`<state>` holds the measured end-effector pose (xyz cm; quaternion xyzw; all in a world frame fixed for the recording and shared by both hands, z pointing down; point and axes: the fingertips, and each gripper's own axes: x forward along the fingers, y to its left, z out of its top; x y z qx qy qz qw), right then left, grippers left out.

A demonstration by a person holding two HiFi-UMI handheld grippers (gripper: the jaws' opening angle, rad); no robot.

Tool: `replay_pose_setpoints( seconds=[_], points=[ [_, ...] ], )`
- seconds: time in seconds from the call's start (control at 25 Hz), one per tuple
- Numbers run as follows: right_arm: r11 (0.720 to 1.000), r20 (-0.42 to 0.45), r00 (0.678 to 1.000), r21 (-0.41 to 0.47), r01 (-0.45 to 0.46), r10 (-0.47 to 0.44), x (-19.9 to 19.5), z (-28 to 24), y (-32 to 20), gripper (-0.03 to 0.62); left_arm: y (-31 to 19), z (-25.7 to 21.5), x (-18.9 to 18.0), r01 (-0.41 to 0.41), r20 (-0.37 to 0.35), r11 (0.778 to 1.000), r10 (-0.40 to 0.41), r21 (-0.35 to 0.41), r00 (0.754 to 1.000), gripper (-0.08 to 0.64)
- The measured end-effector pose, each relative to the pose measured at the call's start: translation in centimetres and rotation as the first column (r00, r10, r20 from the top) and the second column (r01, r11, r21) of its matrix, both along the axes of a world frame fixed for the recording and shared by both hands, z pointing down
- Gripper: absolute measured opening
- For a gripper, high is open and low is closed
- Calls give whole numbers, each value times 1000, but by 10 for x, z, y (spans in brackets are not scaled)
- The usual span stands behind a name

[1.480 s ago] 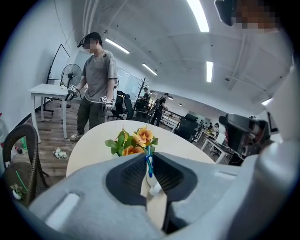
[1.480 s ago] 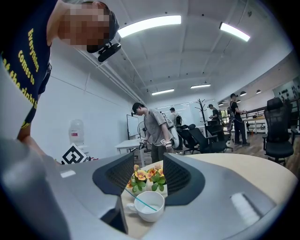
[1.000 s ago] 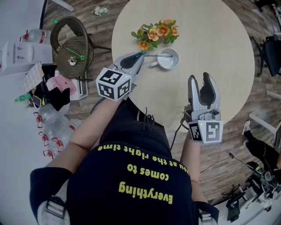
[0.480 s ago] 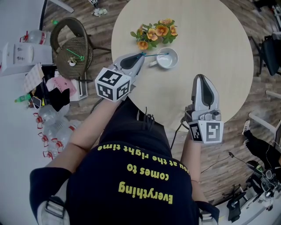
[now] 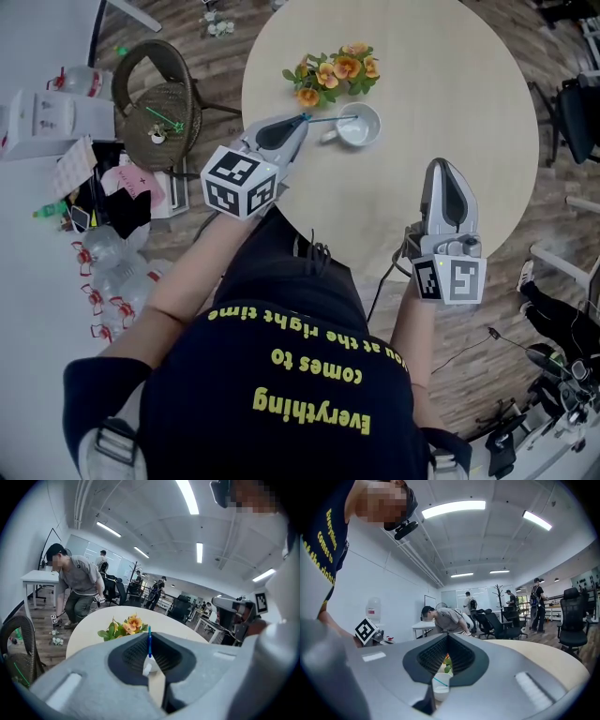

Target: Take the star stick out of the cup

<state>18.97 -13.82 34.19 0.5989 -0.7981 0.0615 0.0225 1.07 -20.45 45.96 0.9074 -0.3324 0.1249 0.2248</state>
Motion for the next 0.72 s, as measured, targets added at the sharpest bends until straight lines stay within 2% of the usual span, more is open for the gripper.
replay_pose_setpoints(
  seconds=[0.4,0.72],
  points=[
    [998,-22,999,32,-46,47,19,-15,7,12,9,-17,-6,-12,7,999,12,51,1000,17],
    [996,-27,997,61,-72,74,26,-28,12,11,12,-52,-7,-23,-33,988,29,154,999,17]
  ],
)
